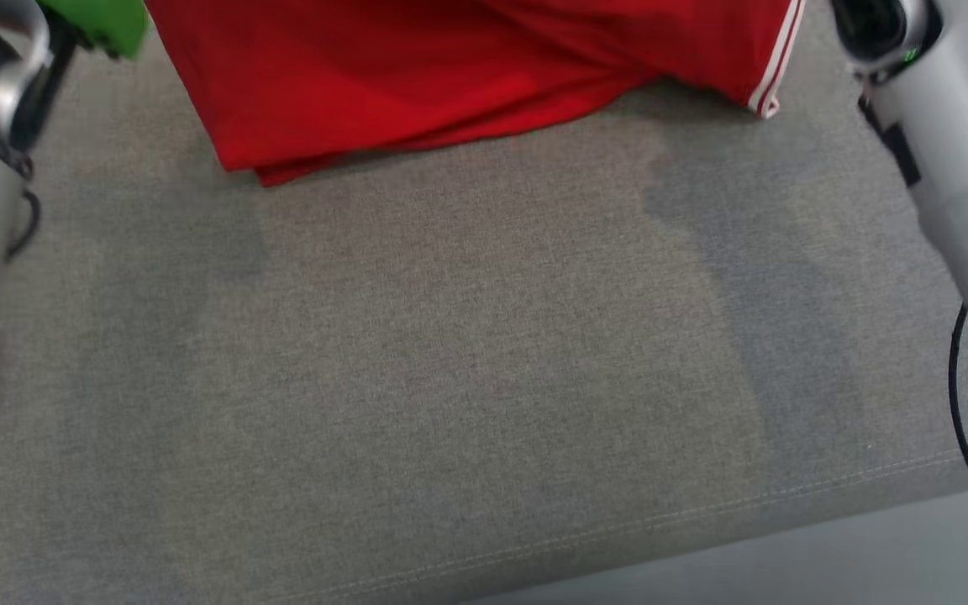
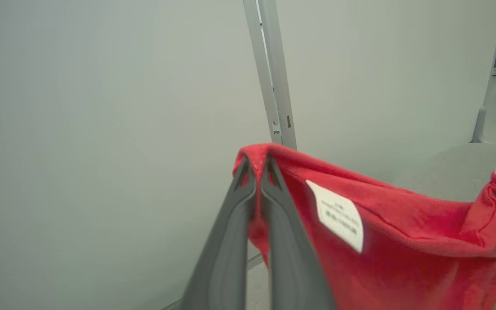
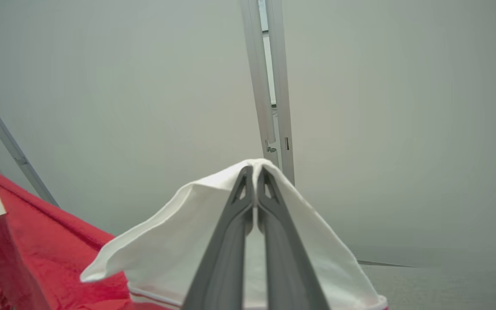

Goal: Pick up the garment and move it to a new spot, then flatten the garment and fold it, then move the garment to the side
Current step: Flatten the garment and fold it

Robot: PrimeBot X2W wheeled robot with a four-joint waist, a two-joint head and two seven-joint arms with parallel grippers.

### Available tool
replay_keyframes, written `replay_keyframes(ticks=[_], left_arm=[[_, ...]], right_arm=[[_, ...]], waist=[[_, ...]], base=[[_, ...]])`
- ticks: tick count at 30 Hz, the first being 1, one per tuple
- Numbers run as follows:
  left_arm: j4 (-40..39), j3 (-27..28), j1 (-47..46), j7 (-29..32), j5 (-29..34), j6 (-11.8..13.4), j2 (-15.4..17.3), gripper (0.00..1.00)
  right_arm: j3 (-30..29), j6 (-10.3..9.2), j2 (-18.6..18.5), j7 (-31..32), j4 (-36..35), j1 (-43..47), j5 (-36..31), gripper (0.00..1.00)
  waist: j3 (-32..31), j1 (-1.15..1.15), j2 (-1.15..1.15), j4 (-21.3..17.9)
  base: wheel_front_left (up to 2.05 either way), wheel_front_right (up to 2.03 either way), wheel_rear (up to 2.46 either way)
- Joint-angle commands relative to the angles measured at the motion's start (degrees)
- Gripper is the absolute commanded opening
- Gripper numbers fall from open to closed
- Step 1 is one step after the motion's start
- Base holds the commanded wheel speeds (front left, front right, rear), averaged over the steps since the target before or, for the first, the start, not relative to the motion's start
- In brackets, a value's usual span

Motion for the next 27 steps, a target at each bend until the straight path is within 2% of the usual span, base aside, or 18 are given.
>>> replay_keyframes(ticks=[1,5,13,20,23,27], left_arm=[[1.3,-0.9,-5.4,0.0,-0.7,-0.1,1.5,0.00],[4.6,-2.7,-14.2,0.6,-2.6,-0.1,2.4,0.00],[12.6,-3.2,-28.6,1.2,-5.9,-0.1,1.4,0.00],[17.8,-2.8,-35.4,0.1,-7.5,-0.1,-0.3,0.00],[19.0,-3.7,-36.4,-0.5,-8.2,-0.1,-1.5,0.00],[19.3,-5.6,-35.6,-1.4,-9.5,-0.1,-1.1,0.00]], right_arm=[[0.0,0.02,0.7,0.1,2.1,-5.6,0.4,0.00],[0.7,0.02,1.3,0.5,7.9,-14.7,-0.8,0.00],[-1.3,0.01,2.5,-1.7,21.1,-30.1,-4.3,0.00],[-1.7,0.01,3.4,-6.4,28.7,-38.3,-9.4,0.00],[-1.1,0.00,3.9,-8.0,30.0,-40.0,-10.8,0.00],[-0.2,0.00,3.3,-9.4,30.5,-40.4,-11.6,0.00]], waist=[[7.6,-0.02,0.00,0.7],[9.7,-0.02,0.00,1.1],[9.8,-0.02,0.00,1.9],[10.6,-0.02,0.00,2.5],[11.6,-0.02,0.00,2.8],[13.5,-0.02,0.00,2.8]], base=[[0.00,0.00,0.00],[0.00,0.00,0.00],[0.00,0.00,0.00],[0.00,0.00,0.00],[0.00,0.00,0.00],[0.00,0.00,0.00]])
